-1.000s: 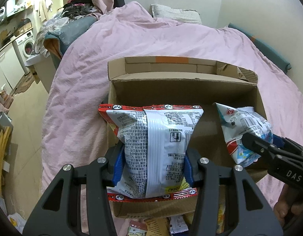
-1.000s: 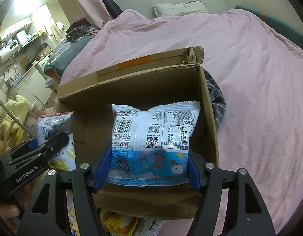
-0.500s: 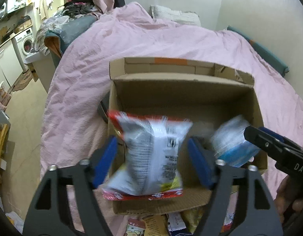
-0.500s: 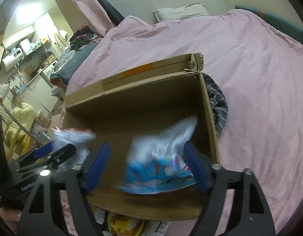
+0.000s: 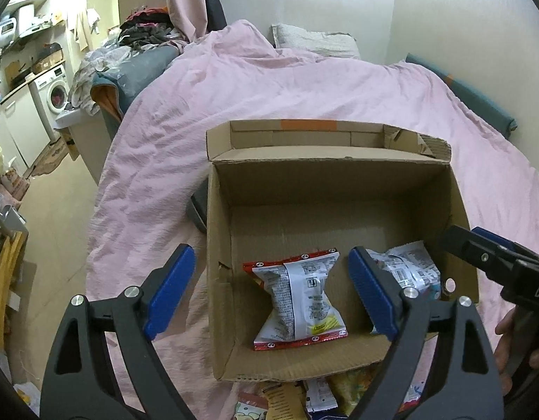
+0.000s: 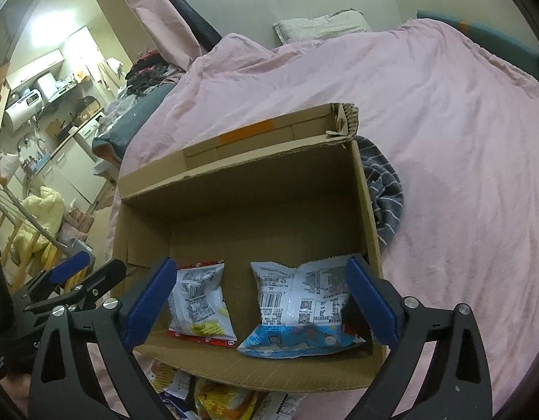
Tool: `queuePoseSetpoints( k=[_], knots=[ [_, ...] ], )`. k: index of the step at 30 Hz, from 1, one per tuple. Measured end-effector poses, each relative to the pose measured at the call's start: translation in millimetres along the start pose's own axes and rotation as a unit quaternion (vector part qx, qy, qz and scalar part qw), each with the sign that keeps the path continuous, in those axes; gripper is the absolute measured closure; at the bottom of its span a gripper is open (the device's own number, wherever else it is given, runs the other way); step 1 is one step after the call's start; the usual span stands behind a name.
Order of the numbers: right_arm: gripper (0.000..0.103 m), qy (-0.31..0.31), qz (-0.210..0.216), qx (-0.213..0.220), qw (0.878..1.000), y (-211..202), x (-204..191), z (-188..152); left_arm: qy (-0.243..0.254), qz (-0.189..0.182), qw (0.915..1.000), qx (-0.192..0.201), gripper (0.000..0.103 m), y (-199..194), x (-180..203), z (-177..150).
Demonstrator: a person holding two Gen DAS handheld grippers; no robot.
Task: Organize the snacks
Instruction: 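Withdraw both tools from the box back toward the snack pile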
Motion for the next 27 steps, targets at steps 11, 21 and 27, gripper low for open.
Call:
queuePoseSetpoints(
  k=[11, 21, 27],
  knots=[
    [0.004, 0.003, -0.002, 0.024, 1.0, -29, -1, -1, -0.012, 0.001, 0.9995, 0.028, 0.016, -30, -9, -3],
    [0.001, 0.007, 0.017, 0.046, 0.999, -73, -4, -13, -0.034, -0.002, 0.9991, 0.023, 0.008, -62, -14, -22],
    [0.0, 0.01, 0.021, 0.037, 0.999, -88, -7, -33, -0.029, -0.012, 0.9992, 0.025, 0.008, -85, -12, -37]
  ],
)
Point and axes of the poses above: each gripper's, at about its wrist camera, not at the fingertips, and y roughly the way its jaws point, x to its right, z to its top, the point moved 4 cm from there along y, roughly the way its jaws point, and after that the axes turned 7 degrees about -z, right-handed, at the moved point
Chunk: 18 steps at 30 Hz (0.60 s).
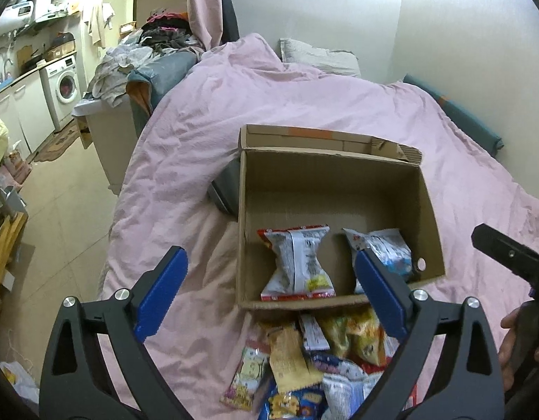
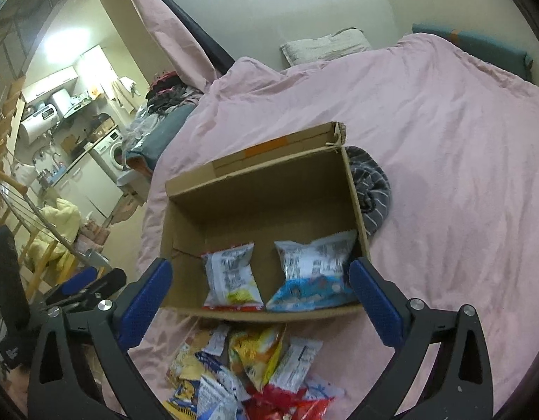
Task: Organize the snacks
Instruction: 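Withdraw both tools from the box back toward the snack pile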
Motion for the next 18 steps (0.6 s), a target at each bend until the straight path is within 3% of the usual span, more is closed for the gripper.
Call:
queuePoseSetpoints(
  k=[11, 18],
  knots=[
    [0.0, 0.004, -0.004, -0.026, 1.0, -22, 2, -34, -0.023, 0.022, 0.9988, -0.037, 0.008, -19, -21, -32],
    [0.0, -0.004, -0.011, -0.063, 0.998, -18, 7, -56, -0.029, 0.021, 0.9955, -0.088, 0.008, -12, -24, -59]
  ],
)
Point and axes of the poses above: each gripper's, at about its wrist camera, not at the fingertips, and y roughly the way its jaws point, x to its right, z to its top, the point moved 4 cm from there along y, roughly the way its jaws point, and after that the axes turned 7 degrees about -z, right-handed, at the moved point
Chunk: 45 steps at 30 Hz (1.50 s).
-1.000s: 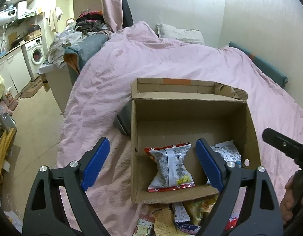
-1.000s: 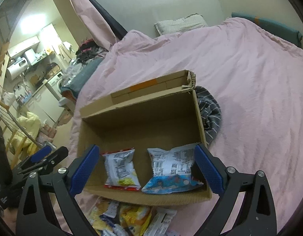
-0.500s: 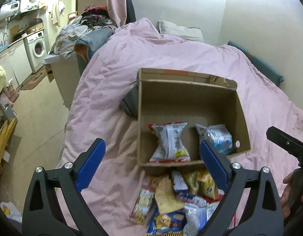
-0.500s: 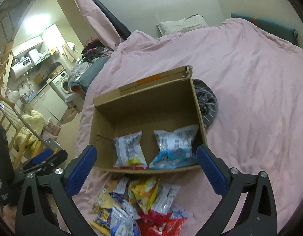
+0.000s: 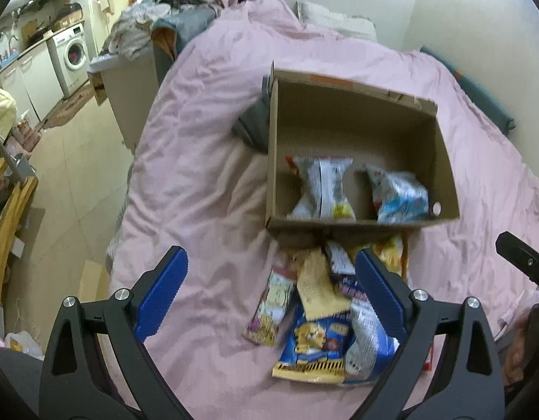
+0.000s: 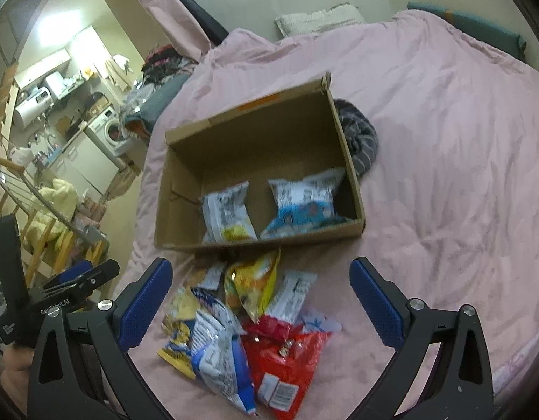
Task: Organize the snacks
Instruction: 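Withdraw both tools from the box back toward the snack pile, then grasp a white-blue packet with the right tool while the left tool grasps a pink candy bar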
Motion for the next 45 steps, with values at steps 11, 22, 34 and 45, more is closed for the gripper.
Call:
queuePoseSetpoints(
  k=[11, 22, 34, 45],
  knots=[
    [0.0, 0.052, 0.04, -0.093, 0.993, 26, 20, -25, -0.007, 0.006, 0.9993, -0.036, 0.008, 15, -8, -16],
    [0.019, 0.076, 0.094, -0.212, 0.97, 65, 0, -48, -0.058, 0.008, 0.997, -0.051, 0.008, 22, -29, -15],
    [0.076, -0.071, 0.07, -0.267, 0.959, 80, -49, -77, -0.083, 0.033, 0.9912, -0.098, 0.008, 45, -50, -23],
    [0.083, 0.002, 0.109, -0.131, 0.985, 18, -7, -28, -0.03, 0.034, 0.9812, -0.187, 0.038, 97, -33, -46]
  ],
)
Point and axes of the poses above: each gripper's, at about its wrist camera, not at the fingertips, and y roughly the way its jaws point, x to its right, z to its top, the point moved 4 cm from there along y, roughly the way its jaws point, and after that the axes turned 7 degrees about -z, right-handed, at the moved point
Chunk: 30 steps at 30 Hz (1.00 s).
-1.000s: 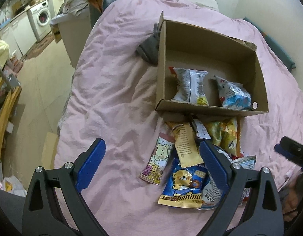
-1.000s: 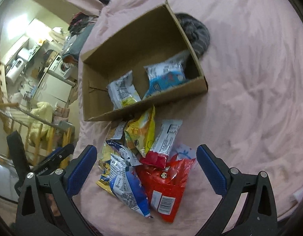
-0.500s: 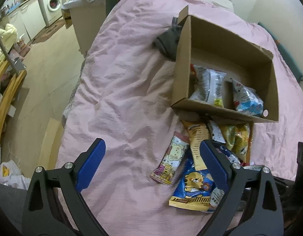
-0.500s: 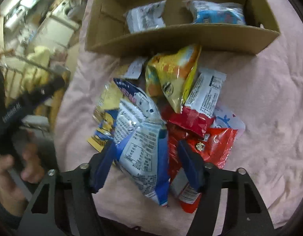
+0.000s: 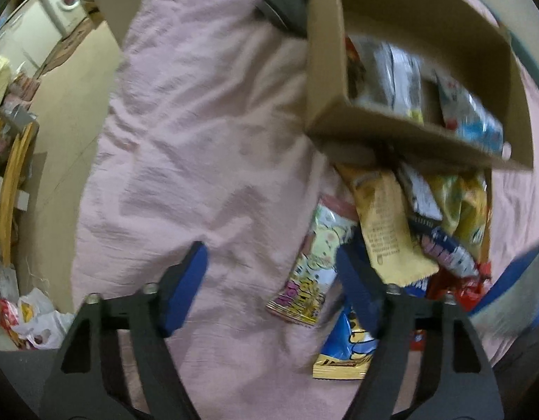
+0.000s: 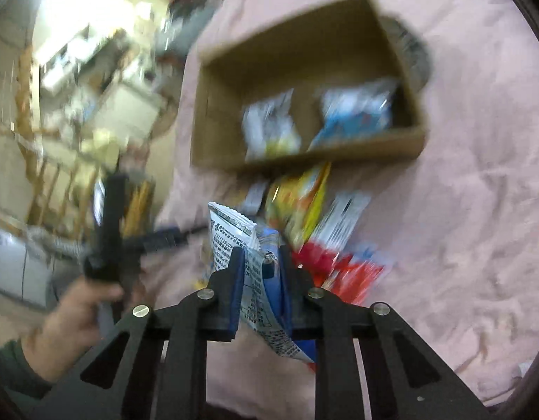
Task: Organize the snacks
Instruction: 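Grasp a white-blue packet with the right tool while the left tool grasps a pink candy bar, then carry both snacks into the box and open both tools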
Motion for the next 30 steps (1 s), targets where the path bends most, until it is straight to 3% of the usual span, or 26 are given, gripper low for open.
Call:
queuePoseSetpoints(
  k=[3, 5, 11, 14, 15, 18, 25, 30],
  knots=[
    [0.083, 0.036, -0.015, 0.048, 0.998, -18, 16, 10, 0.021, 0.003, 0.9997, -0.011, 0.049, 11, 7, -2],
    [0.084, 0.066, -0.021, 0.061, 0.996, -22, 30, 14, 0.036, 0.005, 0.9993, -0.01, 0.049, 16, 13, -2],
    [0.084, 0.093, -0.032, 0.054, 0.994, -18, 41, 17, 0.075, 0.005, 0.9971, -0.009, 0.052, 29, 34, -2],
    [0.084, 0.086, -0.039, 0.051, 0.994, -20, 42, 16, 0.107, 0.024, 0.994, -0.009, 0.052, 34, 46, -5],
    [0.084, 0.086, -0.041, 0.049, 0.994, -18, 39, 14, 0.107, 0.025, 0.9939, -0.01, 0.055, 34, 47, -5],
    [0.084, 0.083, -0.044, 0.045, 0.995, -15, 38, 14, 0.092, 0.032, 0.9951, -0.013, 0.079, 34, 40, -2],
    [0.084, 0.073, -0.052, 0.046, 0.995, -11, 36, 13, 0.048, 0.013, 0.9987, 0.011, 0.08, 16, 23, 8],
    [0.084, 0.071, -0.059, 0.049, 0.995, -13, 37, 12, 0.046, 0.065, 0.9959, 0.044, 0.081, -3, 12, 6]
  ],
)
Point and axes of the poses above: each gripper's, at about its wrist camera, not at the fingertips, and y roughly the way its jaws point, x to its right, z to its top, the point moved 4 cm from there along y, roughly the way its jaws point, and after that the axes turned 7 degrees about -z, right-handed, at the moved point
